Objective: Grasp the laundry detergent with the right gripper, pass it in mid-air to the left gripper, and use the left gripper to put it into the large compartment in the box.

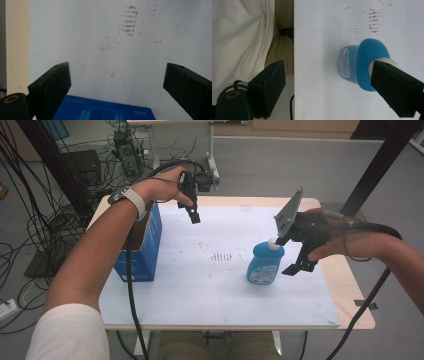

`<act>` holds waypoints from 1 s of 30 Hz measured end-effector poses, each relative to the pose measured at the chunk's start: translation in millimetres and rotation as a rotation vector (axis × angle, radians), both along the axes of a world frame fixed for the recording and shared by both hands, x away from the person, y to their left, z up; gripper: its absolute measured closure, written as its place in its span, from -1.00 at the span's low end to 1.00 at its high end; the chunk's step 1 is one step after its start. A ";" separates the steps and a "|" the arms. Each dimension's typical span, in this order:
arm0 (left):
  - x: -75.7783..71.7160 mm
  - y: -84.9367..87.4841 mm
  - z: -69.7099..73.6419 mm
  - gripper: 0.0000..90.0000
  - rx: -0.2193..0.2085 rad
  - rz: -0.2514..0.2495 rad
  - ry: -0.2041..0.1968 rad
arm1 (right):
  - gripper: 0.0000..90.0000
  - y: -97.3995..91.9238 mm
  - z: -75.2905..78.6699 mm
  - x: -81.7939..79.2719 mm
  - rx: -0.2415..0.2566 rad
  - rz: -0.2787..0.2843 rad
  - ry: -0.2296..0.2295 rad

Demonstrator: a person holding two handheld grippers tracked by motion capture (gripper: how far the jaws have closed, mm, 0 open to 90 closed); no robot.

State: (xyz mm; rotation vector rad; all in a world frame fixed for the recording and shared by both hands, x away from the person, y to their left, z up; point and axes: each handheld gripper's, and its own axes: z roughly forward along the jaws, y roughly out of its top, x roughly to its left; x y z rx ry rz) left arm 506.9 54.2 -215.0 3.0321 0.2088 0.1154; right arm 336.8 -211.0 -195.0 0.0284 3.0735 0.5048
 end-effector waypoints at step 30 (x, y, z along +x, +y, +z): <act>-1.0 -2.8 0.7 -0.83 -0.008 0.000 -0.033 | -0.75 -8.1 10.9 2.5 -0.002 0.002 -0.037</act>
